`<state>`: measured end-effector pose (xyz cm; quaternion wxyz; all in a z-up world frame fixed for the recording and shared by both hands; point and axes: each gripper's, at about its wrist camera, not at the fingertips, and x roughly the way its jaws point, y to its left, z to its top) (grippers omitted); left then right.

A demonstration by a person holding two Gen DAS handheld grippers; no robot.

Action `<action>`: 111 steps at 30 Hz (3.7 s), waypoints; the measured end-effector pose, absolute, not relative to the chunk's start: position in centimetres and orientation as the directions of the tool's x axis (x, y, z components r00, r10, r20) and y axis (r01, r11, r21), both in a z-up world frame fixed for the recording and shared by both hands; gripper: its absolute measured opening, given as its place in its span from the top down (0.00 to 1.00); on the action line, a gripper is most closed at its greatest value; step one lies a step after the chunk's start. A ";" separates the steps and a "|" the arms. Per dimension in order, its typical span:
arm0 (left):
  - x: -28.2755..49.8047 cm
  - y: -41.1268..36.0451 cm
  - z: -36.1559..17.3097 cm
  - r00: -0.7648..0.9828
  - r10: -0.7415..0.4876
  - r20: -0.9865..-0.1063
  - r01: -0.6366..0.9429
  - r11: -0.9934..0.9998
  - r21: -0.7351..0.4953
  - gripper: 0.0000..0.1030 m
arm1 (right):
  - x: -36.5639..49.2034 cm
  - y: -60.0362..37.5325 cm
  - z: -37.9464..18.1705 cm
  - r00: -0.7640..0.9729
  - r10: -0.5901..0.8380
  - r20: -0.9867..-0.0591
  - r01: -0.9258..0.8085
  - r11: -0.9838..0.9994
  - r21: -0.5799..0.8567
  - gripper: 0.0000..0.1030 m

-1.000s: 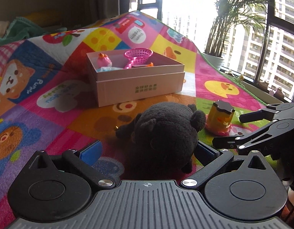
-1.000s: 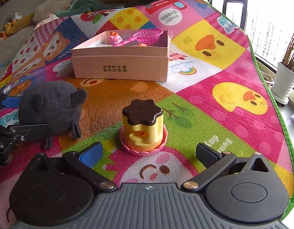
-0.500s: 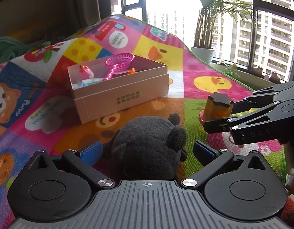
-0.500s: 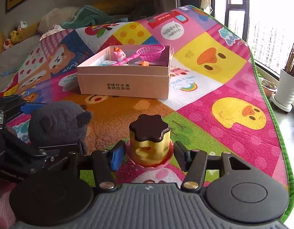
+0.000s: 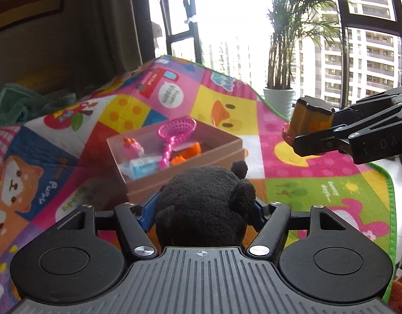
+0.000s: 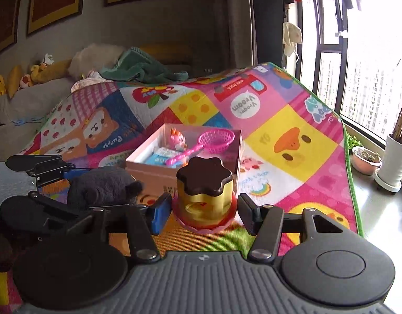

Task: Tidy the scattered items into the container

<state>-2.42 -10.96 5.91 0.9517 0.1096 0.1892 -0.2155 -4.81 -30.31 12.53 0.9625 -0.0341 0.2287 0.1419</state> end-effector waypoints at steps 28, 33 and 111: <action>9.1 -6.2 3.4 0.852 -0.387 -0.352 0.433 0.899 0.059 0.00 | 26.0 -23.4 9.2 0.633 0.434 -0.641 -0.285 0.900 0.328 0.33; 9.4 -6.3 2.7 0.833 -0.404 -0.378 0.440 0.898 0.009 0.00 | 23.9 -24.7 11.0 0.662 0.436 -0.609 -0.338 0.899 0.277 0.33; 6.7 -6.4 -1.2 0.768 -0.039 -0.639 0.065 0.998 0.018 0.00 | 6.1 -28.4 1.1 0.748 0.169 -0.642 -0.209 0.978 0.014 0.00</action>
